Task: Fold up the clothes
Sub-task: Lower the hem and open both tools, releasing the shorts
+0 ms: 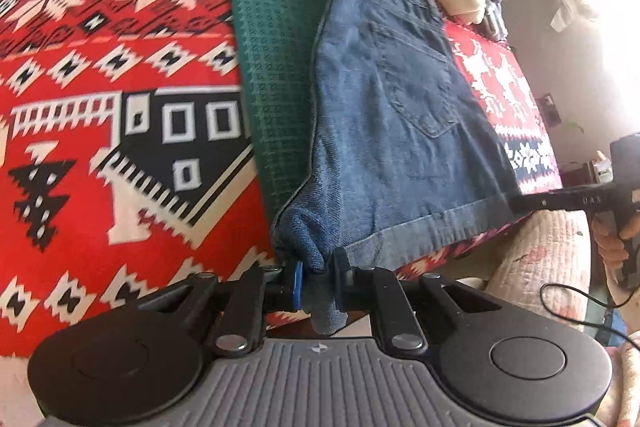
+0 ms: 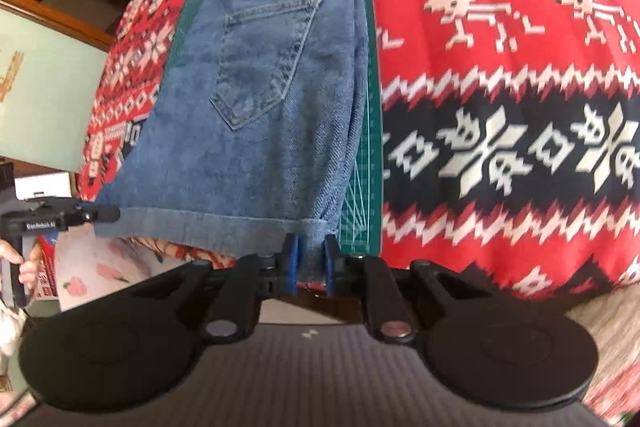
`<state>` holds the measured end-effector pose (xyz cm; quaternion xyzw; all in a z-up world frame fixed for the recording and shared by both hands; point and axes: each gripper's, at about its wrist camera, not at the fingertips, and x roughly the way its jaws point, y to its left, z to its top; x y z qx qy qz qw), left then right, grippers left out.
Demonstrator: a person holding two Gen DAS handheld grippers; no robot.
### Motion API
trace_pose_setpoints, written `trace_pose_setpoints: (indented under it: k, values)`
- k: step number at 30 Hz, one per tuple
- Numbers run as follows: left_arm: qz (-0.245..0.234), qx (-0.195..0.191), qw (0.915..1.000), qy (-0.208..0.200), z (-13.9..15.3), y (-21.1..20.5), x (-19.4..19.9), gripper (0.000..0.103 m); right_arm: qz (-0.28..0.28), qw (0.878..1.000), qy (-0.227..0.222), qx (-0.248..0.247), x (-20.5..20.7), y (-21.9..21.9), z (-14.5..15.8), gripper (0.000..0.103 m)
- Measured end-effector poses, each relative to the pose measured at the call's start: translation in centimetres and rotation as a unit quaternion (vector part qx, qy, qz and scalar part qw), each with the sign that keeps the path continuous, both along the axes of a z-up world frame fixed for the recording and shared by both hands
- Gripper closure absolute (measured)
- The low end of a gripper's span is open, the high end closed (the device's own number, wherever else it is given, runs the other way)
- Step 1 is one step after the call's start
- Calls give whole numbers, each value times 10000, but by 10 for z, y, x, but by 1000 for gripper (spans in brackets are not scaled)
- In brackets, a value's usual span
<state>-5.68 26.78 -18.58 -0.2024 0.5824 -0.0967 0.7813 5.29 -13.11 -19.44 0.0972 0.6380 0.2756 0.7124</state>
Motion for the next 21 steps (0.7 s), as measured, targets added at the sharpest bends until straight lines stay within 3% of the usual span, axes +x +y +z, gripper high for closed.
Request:
trace_pose_setpoints:
  k: [3, 11, 17, 21]
  values:
    - [25, 83, 10000, -34, -1, 2, -5, 88, 41, 10000, -27, -80, -11, 0, -3, 85]
    - [165, 654, 9950, -733, 37, 12, -19, 88, 147, 9934, -1115, -227, -26, -2, 43, 85]
    - [275, 168, 9884, -1482, 42, -13, -3, 88, 313, 9848, -1699, -175, -22, 44, 37, 80]
    - [196, 77, 9887, -1483, 16, -39, 22, 94, 503, 9690, -2396, -337, -27, 75, 25, 86]
